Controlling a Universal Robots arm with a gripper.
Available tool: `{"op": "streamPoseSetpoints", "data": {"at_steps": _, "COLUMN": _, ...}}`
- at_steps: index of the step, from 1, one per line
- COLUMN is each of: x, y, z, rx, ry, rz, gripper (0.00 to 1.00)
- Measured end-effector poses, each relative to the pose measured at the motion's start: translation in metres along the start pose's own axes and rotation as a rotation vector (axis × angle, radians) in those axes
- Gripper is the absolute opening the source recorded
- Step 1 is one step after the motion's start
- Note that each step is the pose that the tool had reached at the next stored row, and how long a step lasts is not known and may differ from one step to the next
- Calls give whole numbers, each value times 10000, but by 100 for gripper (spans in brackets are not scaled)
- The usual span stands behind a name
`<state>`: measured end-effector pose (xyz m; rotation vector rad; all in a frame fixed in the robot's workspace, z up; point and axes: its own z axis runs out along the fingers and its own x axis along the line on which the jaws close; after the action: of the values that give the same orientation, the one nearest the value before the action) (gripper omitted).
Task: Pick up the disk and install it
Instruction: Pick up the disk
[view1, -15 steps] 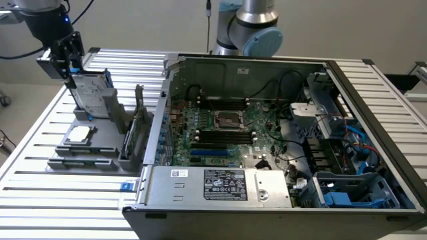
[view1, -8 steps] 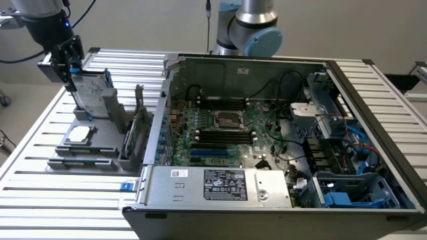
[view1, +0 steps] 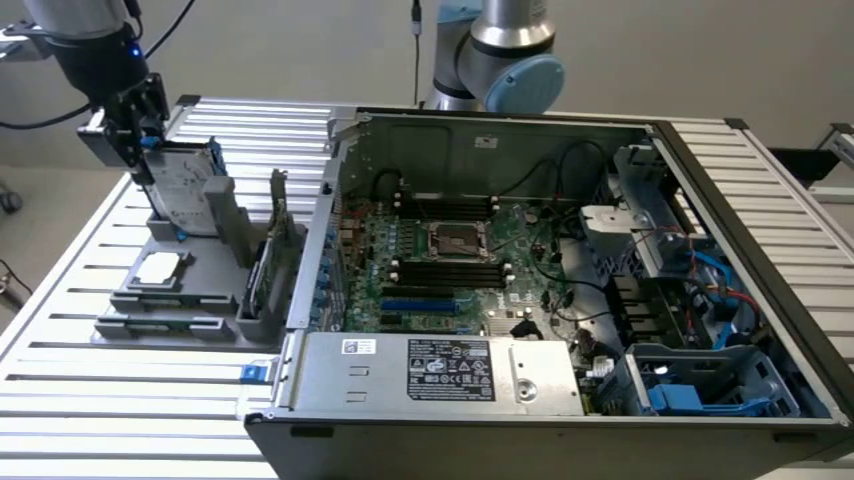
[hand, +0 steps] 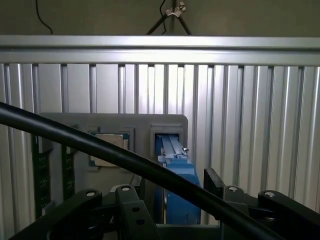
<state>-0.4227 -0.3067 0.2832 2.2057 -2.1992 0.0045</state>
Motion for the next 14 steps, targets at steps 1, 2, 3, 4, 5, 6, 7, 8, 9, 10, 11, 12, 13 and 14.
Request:
{"op": "streamPoseSetpoints", "data": {"at_steps": 1, "x": -4, "y": 0, "z": 5, "rx": -14, "ry": -4, "rz": 1, "gripper": 60}}
{"op": "streamPoseSetpoints", "data": {"at_steps": 2, "x": -10, "y": 0, "z": 12, "rx": -22, "ry": -10, "rz": 1, "gripper": 60}}
{"op": "streamPoseSetpoints", "data": {"at_steps": 3, "x": -15, "y": 0, "z": 18, "rx": -26, "ry": -17, "rz": 0, "gripper": 60}}
{"op": "streamPoseSetpoints", "data": {"at_steps": 4, "x": -21, "y": -1, "z": 23, "rx": -29, "ry": -25, "rz": -1, "gripper": 60}}
{"op": "streamPoseSetpoints", "data": {"at_steps": 5, "x": -25, "y": 0, "z": 26, "rx": -30, "ry": -29, "rz": 0, "gripper": 60}}
{"op": "streamPoseSetpoints", "data": {"at_steps": 6, "x": -27, "y": -1, "z": 28, "rx": -32, "ry": -31, "rz": -2, "gripper": 57}}
{"op": "streamPoseSetpoints", "data": {"at_steps": 7, "x": -28, "y": -1, "z": 29, "rx": -35, "ry": -32, "rz": -3, "gripper": 51}}
{"op": "streamPoseSetpoints", "data": {"at_steps": 8, "x": -28, "y": 0, "z": 29, "rx": -38, "ry": -32, "rz": -3, "gripper": 51}}
{"op": "streamPoseSetpoints", "data": {"at_steps": 9, "x": -29, "y": 0, "z": 29, "rx": -41, "ry": -31, "rz": -2, "gripper": 44}}
{"op": "streamPoseSetpoints", "data": {"at_steps": 10, "x": -29, "y": 0, "z": 30, "rx": -42, "ry": -32, "rz": -1, "gripper": 44}}
{"op": "streamPoseSetpoints", "data": {"at_steps": 11, "x": -29, "y": 1, "z": 30, "rx": -44, "ry": -32, "rz": -2, "gripper": 44}}
{"op": "streamPoseSetpoints", "data": {"at_steps": 12, "x": -29, "y": 1, "z": 31, "rx": -44, "ry": -32, "rz": -1, "gripper": 44}}
{"op": "streamPoseSetpoints", "data": {"at_steps": 13, "x": -29, "y": 1, "z": 31, "rx": -45, "ry": -32, "rz": -1, "gripper": 44}}
{"op": "streamPoseSetpoints", "data": {"at_steps": 14, "x": -29, "y": 1, "z": 31, "rx": -45, "ry": -32, "rz": -1, "gripper": 44}}
